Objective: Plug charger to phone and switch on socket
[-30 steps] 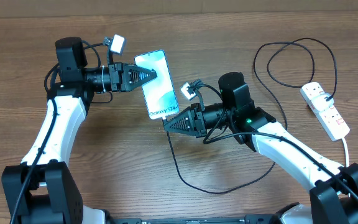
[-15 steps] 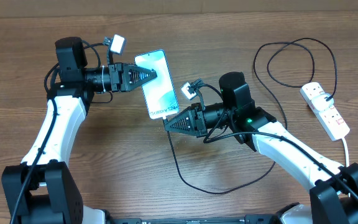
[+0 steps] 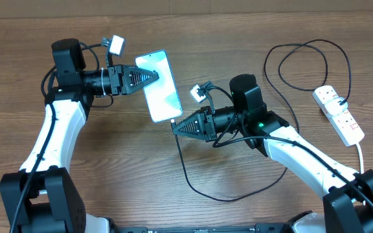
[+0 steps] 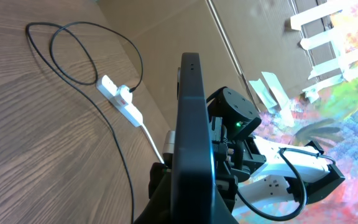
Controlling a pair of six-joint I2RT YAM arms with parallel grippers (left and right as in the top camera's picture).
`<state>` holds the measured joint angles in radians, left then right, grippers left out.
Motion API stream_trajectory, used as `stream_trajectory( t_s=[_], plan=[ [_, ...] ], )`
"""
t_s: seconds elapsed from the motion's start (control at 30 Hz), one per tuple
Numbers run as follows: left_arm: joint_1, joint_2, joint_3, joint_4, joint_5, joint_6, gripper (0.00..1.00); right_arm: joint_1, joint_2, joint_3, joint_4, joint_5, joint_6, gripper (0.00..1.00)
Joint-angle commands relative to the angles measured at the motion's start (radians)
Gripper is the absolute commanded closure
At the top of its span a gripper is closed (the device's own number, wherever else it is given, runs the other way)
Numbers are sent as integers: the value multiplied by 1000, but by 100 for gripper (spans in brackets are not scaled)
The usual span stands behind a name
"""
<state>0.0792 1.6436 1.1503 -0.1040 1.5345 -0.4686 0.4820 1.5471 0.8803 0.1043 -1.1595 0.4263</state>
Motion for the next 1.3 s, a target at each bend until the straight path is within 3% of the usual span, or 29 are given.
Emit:
stream_trajectory(
  t_s=[0.0,1.27],
  plan=[
    [-1,-8,8,6,47,6,96,-5,2,3,3,3,-4,96],
    [-43,-8,8,5,-10,-33,96,-5,2,3,0,14,-3,96]
  ],
)
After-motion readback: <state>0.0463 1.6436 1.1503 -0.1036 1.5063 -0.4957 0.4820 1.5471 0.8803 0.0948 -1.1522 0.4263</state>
